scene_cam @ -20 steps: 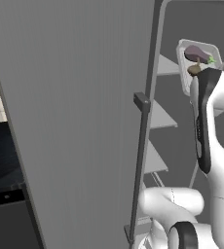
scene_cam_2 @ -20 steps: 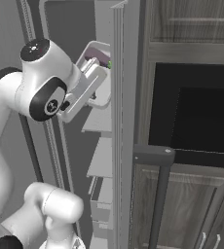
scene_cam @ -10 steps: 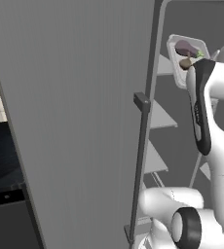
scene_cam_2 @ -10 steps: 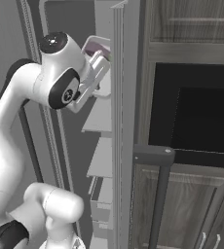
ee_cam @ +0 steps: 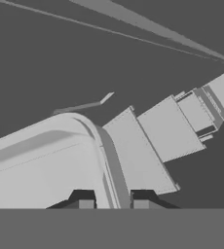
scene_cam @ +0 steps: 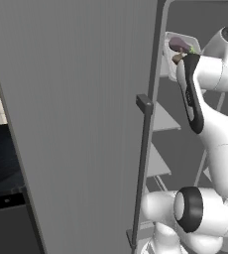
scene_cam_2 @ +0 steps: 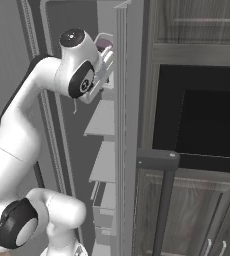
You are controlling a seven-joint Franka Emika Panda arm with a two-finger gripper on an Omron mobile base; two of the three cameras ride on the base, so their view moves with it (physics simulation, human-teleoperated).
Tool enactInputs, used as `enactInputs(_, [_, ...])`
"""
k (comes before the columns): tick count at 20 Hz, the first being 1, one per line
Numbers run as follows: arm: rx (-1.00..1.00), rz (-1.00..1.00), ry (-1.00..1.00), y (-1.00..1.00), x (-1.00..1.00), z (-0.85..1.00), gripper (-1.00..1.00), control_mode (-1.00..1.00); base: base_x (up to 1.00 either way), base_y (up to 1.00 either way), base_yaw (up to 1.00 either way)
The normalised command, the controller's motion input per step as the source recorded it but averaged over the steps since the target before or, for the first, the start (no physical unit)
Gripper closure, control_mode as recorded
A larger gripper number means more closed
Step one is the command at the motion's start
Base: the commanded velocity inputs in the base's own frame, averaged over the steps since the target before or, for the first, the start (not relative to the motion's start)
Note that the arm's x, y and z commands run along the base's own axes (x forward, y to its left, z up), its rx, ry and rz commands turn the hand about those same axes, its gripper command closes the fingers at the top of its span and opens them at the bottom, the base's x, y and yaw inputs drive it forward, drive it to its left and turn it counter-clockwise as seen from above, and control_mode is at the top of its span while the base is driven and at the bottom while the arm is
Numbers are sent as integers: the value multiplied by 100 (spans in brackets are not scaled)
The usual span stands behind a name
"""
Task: Take the garlic and eggplant out of the freezer and place them in the tupperware container on the counter. Then put the tupperware containing the vegetables back in the freezer.
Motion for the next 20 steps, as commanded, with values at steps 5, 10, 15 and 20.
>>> enactInputs(5, [0, 2, 0, 0, 66, 0, 100, -100, 0, 0, 0])
enactInputs(10, [0, 6, 0, 0, 62, 0, 100, -100, 0, 0, 0])
enactInputs(15, [0, 7, 0, -9, 57, 0, 100, -100, 0, 0, 0])
enactInputs(20, [0, 7, 0, -3, 63, 0, 100, -100, 0, 0, 0])
